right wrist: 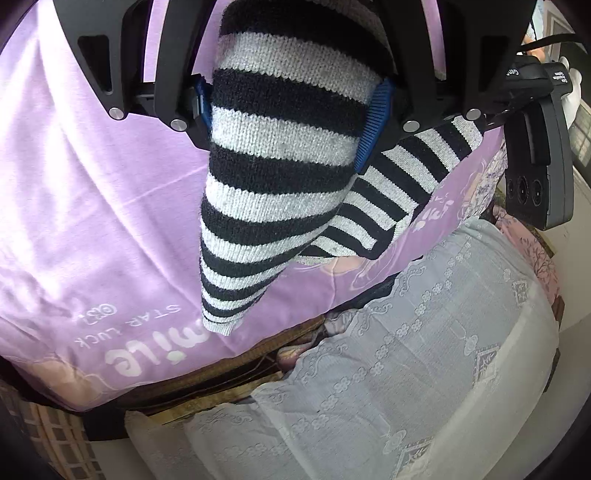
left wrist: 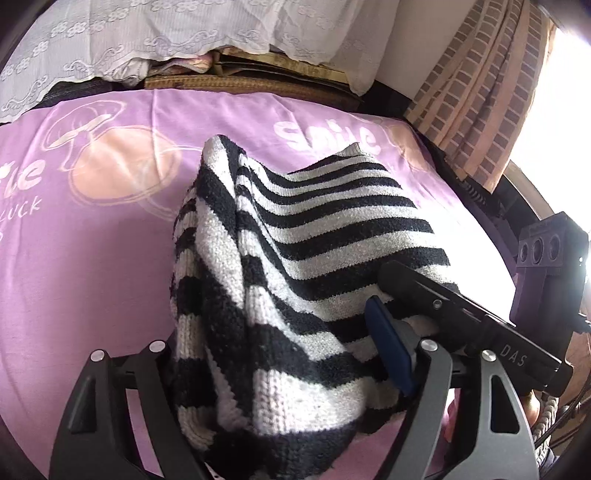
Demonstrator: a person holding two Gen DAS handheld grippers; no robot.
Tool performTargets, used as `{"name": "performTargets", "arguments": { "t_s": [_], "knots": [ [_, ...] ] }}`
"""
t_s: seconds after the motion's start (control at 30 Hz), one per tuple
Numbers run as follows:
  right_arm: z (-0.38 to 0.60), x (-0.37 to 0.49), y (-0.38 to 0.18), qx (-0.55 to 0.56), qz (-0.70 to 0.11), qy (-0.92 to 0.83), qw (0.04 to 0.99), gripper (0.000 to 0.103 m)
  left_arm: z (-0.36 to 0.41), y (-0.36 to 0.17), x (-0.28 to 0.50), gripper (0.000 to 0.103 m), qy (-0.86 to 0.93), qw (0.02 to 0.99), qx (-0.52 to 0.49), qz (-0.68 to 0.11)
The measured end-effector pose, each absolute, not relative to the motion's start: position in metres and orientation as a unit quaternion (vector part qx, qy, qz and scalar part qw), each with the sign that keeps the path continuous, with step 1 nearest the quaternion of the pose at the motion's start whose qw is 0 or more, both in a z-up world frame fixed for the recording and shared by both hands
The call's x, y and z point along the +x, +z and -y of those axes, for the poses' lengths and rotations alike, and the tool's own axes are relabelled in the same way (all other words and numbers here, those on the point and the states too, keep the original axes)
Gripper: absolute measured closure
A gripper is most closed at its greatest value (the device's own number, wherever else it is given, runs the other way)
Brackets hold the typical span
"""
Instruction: Fold small clothes
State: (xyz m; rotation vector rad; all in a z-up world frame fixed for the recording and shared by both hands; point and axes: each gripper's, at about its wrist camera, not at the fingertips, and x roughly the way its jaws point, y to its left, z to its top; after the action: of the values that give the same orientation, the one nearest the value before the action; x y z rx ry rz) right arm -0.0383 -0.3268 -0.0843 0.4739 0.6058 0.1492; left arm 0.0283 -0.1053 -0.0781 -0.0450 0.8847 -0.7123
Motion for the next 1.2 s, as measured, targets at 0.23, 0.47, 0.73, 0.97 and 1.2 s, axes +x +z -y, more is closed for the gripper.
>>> {"name": "performTargets", "arguments": {
  "t_s": [0.23, 0.47, 0.73, 0.97, 1.2],
  "knots": [
    [0.42, -0.083, -0.074, 0.234, -0.261, -0.005, 0.936, 0.039, 0.207, -0.066, 0.011, 0.03, -0.405, 0.817, 0.008, -0.41],
    [0.515, -0.132, -0.063, 0.248, -0.216, -0.085, 0.94, 0.04, 0.315, -0.056, -0.016, 0.03, -0.468, 0.79, 0.037, -0.394],
    [0.593, -0.159, -0.068, 0.279, -0.176, -0.135, 0.934, 0.041, 0.4, -0.051, -0.029, 0.033, -0.497, 0.779, 0.072, -0.376],
    [0.625, -0.153, -0.106, 0.312, -0.211, -0.169, 0.911, 0.041, 0.435, -0.082, -0.026, 0.033, -0.473, 0.787, 0.121, -0.378],
    [0.634, -0.157, -0.125, 0.356, -0.214, -0.161, 0.895, 0.033, 0.419, -0.104, -0.007, 0.01, -0.454, 0.786, 0.082, -0.411]
  ]
}}
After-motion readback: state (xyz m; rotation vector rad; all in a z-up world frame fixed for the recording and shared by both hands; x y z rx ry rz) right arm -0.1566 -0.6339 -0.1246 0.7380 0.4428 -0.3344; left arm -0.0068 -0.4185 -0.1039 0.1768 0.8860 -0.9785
